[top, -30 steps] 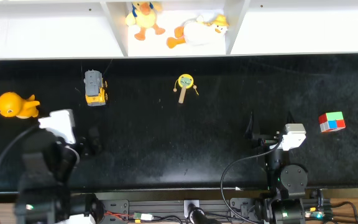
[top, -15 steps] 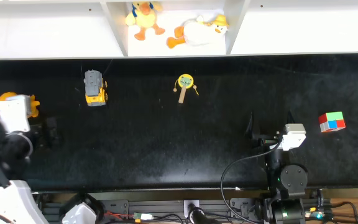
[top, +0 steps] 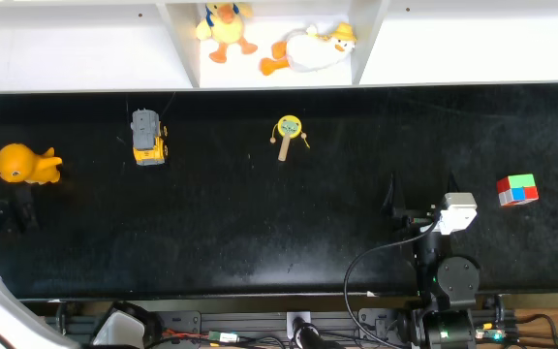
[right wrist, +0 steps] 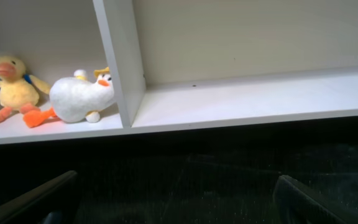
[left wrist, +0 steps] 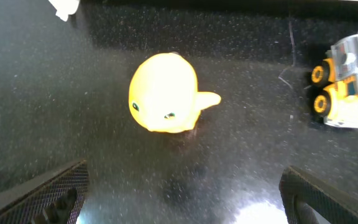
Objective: Store Toys
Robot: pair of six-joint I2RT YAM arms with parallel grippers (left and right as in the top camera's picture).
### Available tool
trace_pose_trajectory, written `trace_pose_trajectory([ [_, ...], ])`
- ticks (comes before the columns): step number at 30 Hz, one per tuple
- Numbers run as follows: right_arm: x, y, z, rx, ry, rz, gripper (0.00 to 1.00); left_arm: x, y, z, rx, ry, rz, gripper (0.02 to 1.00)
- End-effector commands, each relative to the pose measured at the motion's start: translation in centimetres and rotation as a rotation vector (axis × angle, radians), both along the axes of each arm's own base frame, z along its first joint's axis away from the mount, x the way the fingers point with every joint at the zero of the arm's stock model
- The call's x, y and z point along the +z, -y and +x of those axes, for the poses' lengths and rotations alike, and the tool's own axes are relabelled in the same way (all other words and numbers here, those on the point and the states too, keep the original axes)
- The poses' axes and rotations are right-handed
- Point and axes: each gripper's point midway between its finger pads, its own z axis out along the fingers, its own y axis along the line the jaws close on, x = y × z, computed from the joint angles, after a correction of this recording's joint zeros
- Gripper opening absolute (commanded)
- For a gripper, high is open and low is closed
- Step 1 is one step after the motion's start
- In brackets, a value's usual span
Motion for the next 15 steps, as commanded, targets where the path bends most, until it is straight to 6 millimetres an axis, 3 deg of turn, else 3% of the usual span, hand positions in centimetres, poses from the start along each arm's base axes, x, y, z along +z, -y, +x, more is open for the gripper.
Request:
trace_pose_trajectory([
  [1, -0.4, 0.1, 0.0, -0.005, -0.001, 0.004, 0.996, -0.7, -1.4, 1.4, -0.034, 0.007, -0.003, 0.998],
  [8, -0.4, 0.1, 0.0, -0.005, -0.001, 0.004, 0.993, -2.8, -3.2, 3.3, -0.025, 0.001, -0.021, 0.998],
  [15, -0.4, 0.1, 0.0, -0.005, -0.001, 0.004, 0.993, -4.0, -3.0, 5.4, -0.074, 0.002, -0.007, 0.996],
])
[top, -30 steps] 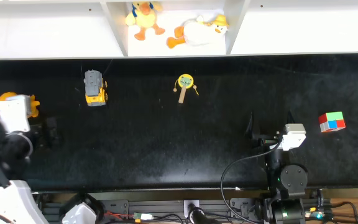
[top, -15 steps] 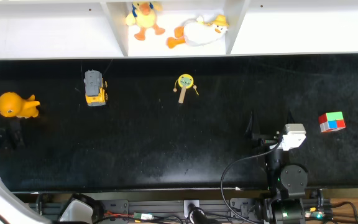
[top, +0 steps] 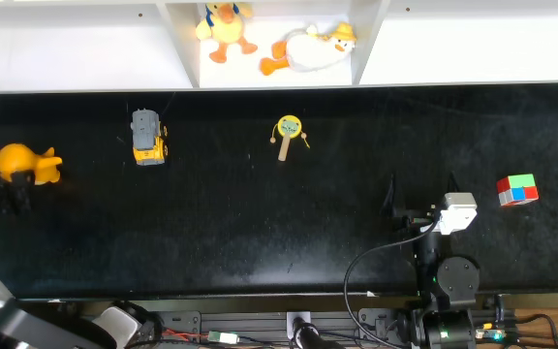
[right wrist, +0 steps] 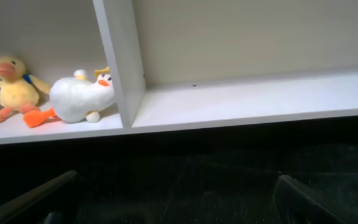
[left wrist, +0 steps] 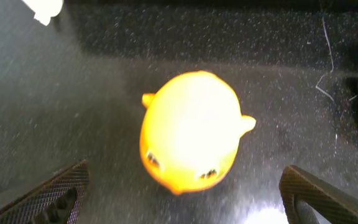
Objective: Store Toys
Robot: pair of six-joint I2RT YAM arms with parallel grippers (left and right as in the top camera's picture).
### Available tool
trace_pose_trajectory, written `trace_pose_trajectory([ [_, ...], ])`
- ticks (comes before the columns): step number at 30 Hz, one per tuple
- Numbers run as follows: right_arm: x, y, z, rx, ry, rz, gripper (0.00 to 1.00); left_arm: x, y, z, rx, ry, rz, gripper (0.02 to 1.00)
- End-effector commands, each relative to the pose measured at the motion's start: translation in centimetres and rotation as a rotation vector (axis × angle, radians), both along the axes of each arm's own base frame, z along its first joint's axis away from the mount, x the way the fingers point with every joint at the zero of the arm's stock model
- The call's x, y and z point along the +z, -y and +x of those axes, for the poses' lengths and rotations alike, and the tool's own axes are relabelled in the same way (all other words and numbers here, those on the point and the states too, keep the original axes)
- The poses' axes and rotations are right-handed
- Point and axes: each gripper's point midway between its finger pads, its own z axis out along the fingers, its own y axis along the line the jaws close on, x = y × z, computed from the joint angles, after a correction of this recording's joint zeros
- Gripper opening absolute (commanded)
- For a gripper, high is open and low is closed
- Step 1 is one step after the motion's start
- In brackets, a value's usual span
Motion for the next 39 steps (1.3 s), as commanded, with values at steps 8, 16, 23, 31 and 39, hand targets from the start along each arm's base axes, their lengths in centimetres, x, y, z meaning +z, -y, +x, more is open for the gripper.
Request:
trace_pose_trajectory([
  [8, -0.4, 0.1, 0.0, -0.006, -0.002, 0.004, 0.996, -0.1, -0.6, 1.6, 0.013, -0.032, 0.06, 0.998],
  [16, -0.4, 0.1, 0.0, -0.006, -0.002, 0.004, 0.993, -1.4, -0.7, 1.6, 0.016, -0.062, 0.034, 0.998],
  [23, -0.4, 0.1, 0.0, -0.006, -0.002, 0.004, 0.993, -2.3, -1.0, 1.9, 0.016, -0.071, 0.023, 0.766],
  [31, -0.4, 0.1, 0.0, -0.006, -0.002, 0.004, 0.996, -1.2, -1.0, 2.6, -0.003, -0.02, 0.041, 0.279],
  [39, -0.4, 0.1, 0.0, -0.006, -0.002, 0.004, 0.996, 5.1, 0.4, 2.5, 0.036, 0.138, 0.063, 0.121],
])
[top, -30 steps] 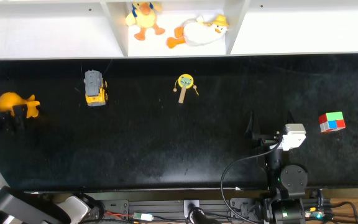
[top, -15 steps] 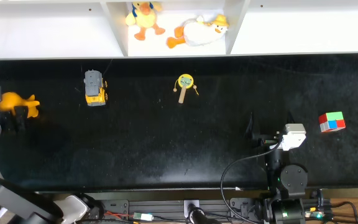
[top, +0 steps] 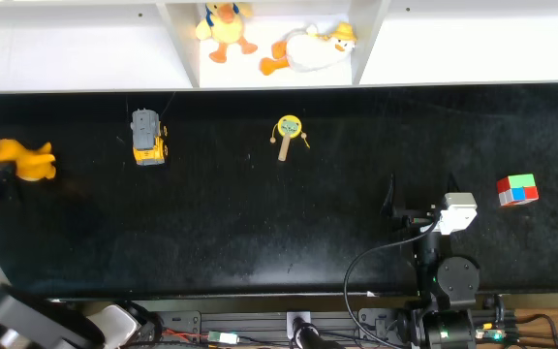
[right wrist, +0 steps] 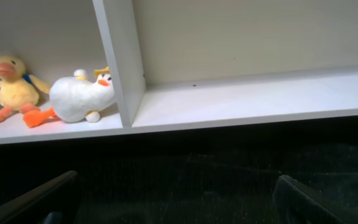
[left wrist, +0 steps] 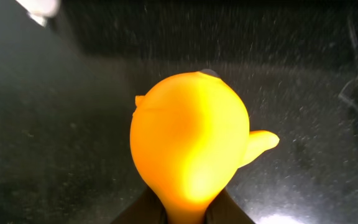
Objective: Store Toys
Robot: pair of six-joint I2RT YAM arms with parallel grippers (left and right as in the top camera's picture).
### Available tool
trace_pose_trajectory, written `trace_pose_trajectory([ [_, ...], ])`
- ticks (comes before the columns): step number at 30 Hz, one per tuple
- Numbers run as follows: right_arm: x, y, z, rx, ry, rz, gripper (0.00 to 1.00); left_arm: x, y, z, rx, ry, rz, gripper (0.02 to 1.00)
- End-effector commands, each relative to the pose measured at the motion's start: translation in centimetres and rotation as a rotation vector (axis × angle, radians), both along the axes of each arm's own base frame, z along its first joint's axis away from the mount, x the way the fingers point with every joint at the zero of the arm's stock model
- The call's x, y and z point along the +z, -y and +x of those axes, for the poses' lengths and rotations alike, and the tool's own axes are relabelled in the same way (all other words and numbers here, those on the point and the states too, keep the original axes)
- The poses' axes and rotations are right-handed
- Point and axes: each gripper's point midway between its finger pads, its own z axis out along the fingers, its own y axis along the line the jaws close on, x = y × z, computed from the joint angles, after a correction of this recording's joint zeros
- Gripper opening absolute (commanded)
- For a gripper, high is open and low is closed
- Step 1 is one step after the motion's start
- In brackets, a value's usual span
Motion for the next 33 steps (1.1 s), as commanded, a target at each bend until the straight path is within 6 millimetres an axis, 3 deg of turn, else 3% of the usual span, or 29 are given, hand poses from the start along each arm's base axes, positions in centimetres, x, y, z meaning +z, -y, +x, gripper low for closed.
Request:
trace_pose_trajectory([
  [1, -0.3, 0.1, 0.0, -0.006, -0.001, 0.004, 0.996, 6.7, 1.1, 0.5, 0.027, 0.174, 0.034, 0.121],
  [7, -0.3, 0.1, 0.0, -0.006, -0.001, 0.004, 0.993, 10.0, 2.2, 1.4, 0.065, 0.263, -0.016, 0.121],
  [13, -0.3, 0.1, 0.0, -0.006, -0.001, 0.004, 0.993, 11.5, 3.0, 4.3, 0.002, 0.256, -0.04, 0.132],
  [26, -0.3, 0.1, 0.0, -0.006, -0.001, 0.004, 0.996, 10.1, 1.8, 10.7, -0.018, 0.195, -0.077, 0.132],
  [33, -0.3, 0.1, 0.0, -0.006, -0.001, 0.004, 0.996, 9.6, 3.6, 12.8, -0.046, 0.168, -0.031, 0.13],
])
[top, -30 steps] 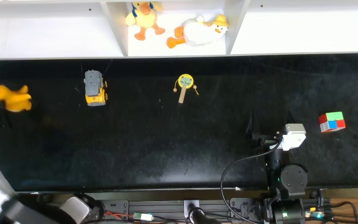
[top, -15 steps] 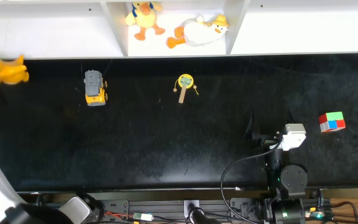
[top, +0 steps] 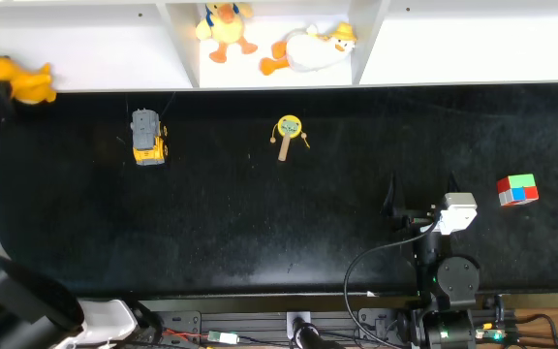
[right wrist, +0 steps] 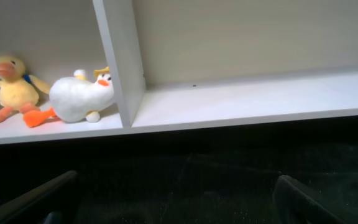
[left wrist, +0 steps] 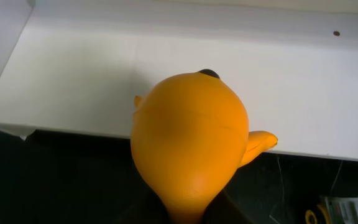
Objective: Store Toys
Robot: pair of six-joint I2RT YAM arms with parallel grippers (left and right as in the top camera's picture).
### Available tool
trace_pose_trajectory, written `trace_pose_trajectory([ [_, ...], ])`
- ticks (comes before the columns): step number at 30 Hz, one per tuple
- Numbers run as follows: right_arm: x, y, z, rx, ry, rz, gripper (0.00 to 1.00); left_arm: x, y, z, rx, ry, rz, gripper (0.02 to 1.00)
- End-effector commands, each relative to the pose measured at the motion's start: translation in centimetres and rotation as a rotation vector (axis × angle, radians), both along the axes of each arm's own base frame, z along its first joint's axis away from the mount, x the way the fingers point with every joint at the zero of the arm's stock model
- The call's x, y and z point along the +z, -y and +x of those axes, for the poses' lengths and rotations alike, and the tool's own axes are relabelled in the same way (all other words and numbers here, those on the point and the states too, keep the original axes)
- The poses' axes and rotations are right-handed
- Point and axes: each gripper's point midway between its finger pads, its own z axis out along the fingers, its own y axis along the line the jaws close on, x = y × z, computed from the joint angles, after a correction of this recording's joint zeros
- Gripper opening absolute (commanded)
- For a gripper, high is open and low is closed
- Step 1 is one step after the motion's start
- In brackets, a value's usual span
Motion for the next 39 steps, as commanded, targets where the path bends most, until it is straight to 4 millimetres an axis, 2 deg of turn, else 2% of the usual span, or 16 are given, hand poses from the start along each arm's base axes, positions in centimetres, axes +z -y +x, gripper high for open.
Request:
trace_pose_trajectory([
  [1, -0.4, 0.1, 0.0, -0.005, -0.001, 0.004, 0.996, 1.8, 0.8, 1.3, 0.004, 0.023, 0.051, 0.13],
  [9, -0.4, 0.1, 0.0, -0.005, -0.001, 0.004, 0.996, 1.6, 0.6, 1.6, 0.089, 0.006, 0.052, 0.139],
  [19, -0.4, 0.1, 0.0, -0.005, -0.001, 0.004, 0.996, 2.9, -0.4, 2.6, 0.163, 0.08, 0.035, 0.185],
  [39, -0.4, 0.1, 0.0, -0.005, -0.001, 0.004, 0.996, 0.5, -0.7, 3.7, 0.175, 0.05, -0.002, 0.167],
])
